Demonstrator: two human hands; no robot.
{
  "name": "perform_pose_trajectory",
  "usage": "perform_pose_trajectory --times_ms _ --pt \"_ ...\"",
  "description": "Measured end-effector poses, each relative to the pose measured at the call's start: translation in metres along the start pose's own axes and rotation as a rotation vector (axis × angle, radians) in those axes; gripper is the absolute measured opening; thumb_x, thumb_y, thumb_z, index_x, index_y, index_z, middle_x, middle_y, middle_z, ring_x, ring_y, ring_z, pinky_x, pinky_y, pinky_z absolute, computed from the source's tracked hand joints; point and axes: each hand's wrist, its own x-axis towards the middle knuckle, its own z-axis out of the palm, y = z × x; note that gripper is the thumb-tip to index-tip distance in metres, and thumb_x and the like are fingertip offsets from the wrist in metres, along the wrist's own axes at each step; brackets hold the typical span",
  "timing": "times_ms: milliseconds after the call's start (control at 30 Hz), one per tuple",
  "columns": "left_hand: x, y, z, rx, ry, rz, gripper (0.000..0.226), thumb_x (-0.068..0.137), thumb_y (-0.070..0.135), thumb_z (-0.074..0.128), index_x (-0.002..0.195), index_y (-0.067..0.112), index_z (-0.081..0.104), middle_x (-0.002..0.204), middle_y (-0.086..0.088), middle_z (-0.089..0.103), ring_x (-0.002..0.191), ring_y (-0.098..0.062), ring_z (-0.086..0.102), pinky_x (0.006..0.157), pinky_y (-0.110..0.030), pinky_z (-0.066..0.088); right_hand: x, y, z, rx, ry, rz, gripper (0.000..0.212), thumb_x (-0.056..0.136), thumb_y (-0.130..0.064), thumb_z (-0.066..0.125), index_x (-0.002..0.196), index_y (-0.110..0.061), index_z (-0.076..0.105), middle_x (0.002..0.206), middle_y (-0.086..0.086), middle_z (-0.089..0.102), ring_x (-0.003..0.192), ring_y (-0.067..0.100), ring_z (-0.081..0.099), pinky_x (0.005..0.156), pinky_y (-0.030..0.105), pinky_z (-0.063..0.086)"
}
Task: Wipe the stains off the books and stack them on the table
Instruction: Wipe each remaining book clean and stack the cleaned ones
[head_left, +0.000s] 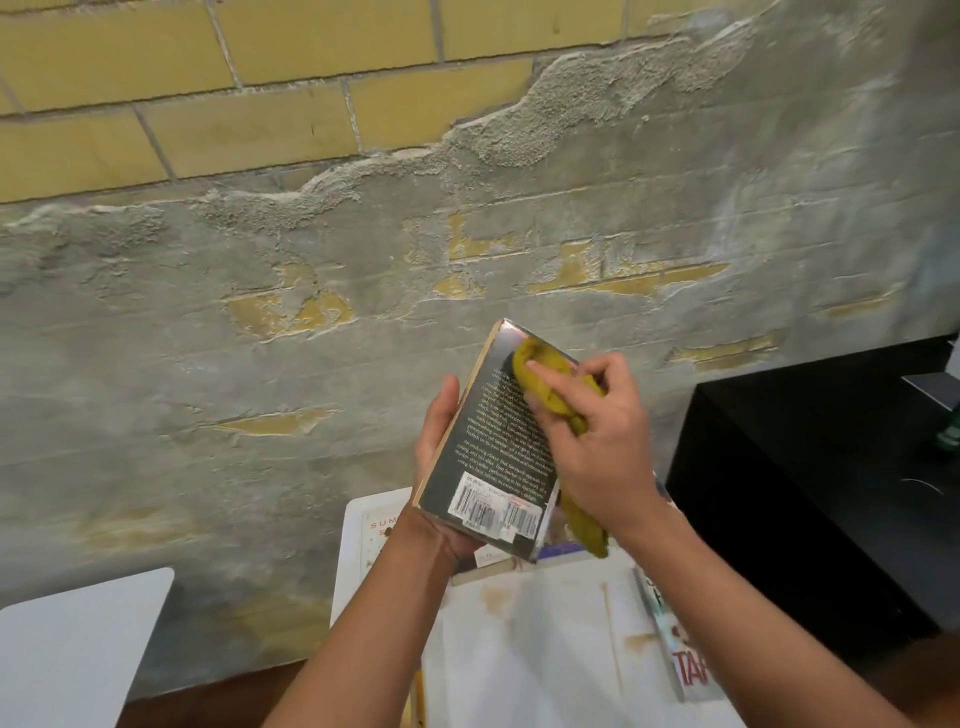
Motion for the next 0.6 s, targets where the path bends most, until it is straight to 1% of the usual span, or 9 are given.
perform_pose_trajectory --times_ms 133,233,300,367,400,467,500,567,600 --pt "-0.007 0.002 0.004 0.078 -0.047 -0.059 0.071 0.068 0.048 0.084 0.123 0.007 0.069 0.123 -0.020 0.065 0.108 -0.039 0.062 0.104 -0.061 0.042 0.022 0.010 -0.010 0.010 0.038 0.167 0.028 0.095 -0.032 0.066 0.117 -0.017 0.073 0.094 -0.003 0.041 0.085 0.017 0.049 0.074 0.007 0.037" --pt "-0.010 0.005 0.008 0.105 -0.081 -0.109 0.068 0.069 0.048 0.083 0.122 0.007 0.070 0.124 -0.020 0.065 0.110 -0.040 0.062 0.101 -0.063 0.043 0.025 0.013 -0.014 0.016 0.037 0.200 0.025 0.096 -0.029 0.066 0.115 -0.015 0.074 0.095 0.003 0.044 0.084 0.015 0.050 0.074 0.008 0.039" --pt "-0.011 0.005 0.006 0.110 -0.097 -0.139 0.068 0.071 0.049 0.082 0.124 0.008 0.069 0.130 -0.020 0.062 0.118 -0.042 0.058 0.105 -0.063 0.039 0.024 0.017 -0.015 0.022 0.047 0.221 0.026 0.096 -0.029 0.065 0.115 -0.014 0.073 0.096 0.004 0.046 0.085 0.015 0.051 0.075 0.012 0.042" --pt "-0.011 0.006 0.004 0.094 -0.119 -0.185 0.076 0.076 0.052 0.075 0.137 0.009 0.058 0.146 -0.022 0.045 0.135 -0.048 0.041 0.109 -0.062 0.033 0.024 0.022 -0.016 0.017 0.074 0.286 0.027 0.097 -0.031 0.063 0.114 -0.013 0.073 0.096 0.004 0.048 0.086 0.014 0.053 0.077 0.016 0.045" --pt "-0.011 0.005 0.003 0.098 -0.143 -0.192 0.078 0.081 0.055 0.068 0.142 0.010 0.052 0.150 -0.023 0.039 0.135 -0.048 0.038 0.108 -0.060 0.035 0.023 0.025 -0.017 0.011 0.083 0.331 0.028 0.098 -0.033 0.061 0.113 -0.012 0.073 0.096 0.003 0.049 0.086 0.014 0.053 0.077 0.015 0.044" --pt "-0.011 0.004 -0.002 0.168 -0.152 -0.153 0.077 0.089 0.062 0.051 0.145 0.010 0.048 0.148 -0.024 0.043 0.126 -0.042 0.048 0.101 -0.052 0.043 0.022 0.027 -0.020 0.021 0.091 0.440 0.030 0.100 -0.036 0.057 0.108 -0.012 0.072 0.096 0.003 0.049 0.086 0.012 0.051 0.079 0.016 0.045" --pt "-0.011 0.004 -0.004 0.212 -0.131 -0.126 0.079 0.090 0.065 0.047 0.146 0.010 0.048 0.145 -0.024 0.046 0.120 -0.039 0.054 0.097 -0.048 0.046 0.021 0.027 -0.021 0.051 0.099 0.504 0.030 0.100 -0.039 0.055 0.103 -0.013 0.071 0.096 0.004 0.050 0.085 0.013 0.051 0.079 0.021 0.047" --pt "-0.006 0.007 -0.007 0.236 -0.091 -0.116 0.091 0.086 0.073 0.052 0.147 0.006 0.044 0.137 -0.026 0.052 0.103 -0.033 0.063 0.084 -0.041 0.053 0.020 0.025 -0.021 0.187 0.140 0.661 0.032 0.102 -0.042 0.051 0.096 -0.016 0.068 0.093 0.006 0.053 0.079 0.014 0.052 0.074 0.030 0.048" --pt "-0.003 0.007 -0.010 0.222 -0.040 -0.143 0.100 0.081 0.079 0.055 0.145 0.002 0.042 0.126 -0.026 0.058 0.089 -0.031 0.067 0.073 -0.038 0.058 0.019 0.023 -0.020 0.296 0.170 0.749 0.033 0.102 -0.043 0.050 0.094 -0.016 0.067 0.087 0.006 0.054 0.074 0.015 0.051 0.069 0.031 0.046"
